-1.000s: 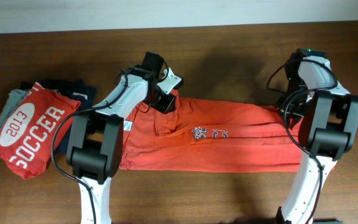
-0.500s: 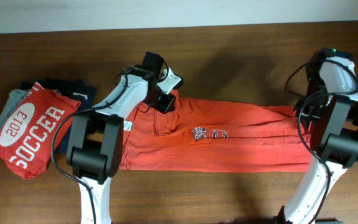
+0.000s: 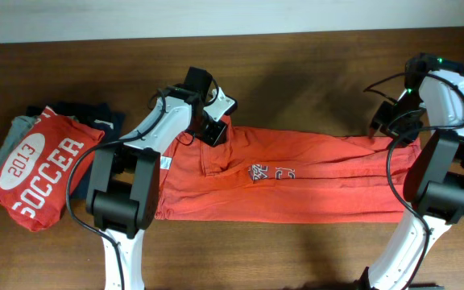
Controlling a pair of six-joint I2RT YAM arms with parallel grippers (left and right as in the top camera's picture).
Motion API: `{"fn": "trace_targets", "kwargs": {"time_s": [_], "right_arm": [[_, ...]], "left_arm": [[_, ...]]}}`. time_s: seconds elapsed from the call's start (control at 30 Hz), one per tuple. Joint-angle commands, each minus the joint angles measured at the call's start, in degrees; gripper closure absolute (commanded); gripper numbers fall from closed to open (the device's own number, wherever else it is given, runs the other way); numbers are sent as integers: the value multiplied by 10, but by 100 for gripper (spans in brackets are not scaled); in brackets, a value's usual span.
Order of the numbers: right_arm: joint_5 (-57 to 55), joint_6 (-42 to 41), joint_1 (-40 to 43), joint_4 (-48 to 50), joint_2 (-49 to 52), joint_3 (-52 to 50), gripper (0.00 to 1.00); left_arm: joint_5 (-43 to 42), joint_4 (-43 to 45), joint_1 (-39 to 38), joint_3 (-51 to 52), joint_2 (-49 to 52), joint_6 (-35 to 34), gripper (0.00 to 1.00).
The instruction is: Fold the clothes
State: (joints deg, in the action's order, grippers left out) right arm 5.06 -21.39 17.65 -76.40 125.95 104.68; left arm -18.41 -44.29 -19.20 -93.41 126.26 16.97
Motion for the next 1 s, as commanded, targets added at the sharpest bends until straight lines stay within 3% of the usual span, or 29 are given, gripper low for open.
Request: {"fn": "trace_targets", "kwargs": {"time_s": [0.0,0.53,0.97], "right_arm": [[-22,-69,-3,-8,-11,9,46],[-95,-134,5,-37,12,-2,47],[-101,-170,5,35,12,-78,44]], "left_arm": [[8,2,2,6,11,7,70],[8,4,2,6,11,7,70],[8,4,2,6,11,7,70]]}}
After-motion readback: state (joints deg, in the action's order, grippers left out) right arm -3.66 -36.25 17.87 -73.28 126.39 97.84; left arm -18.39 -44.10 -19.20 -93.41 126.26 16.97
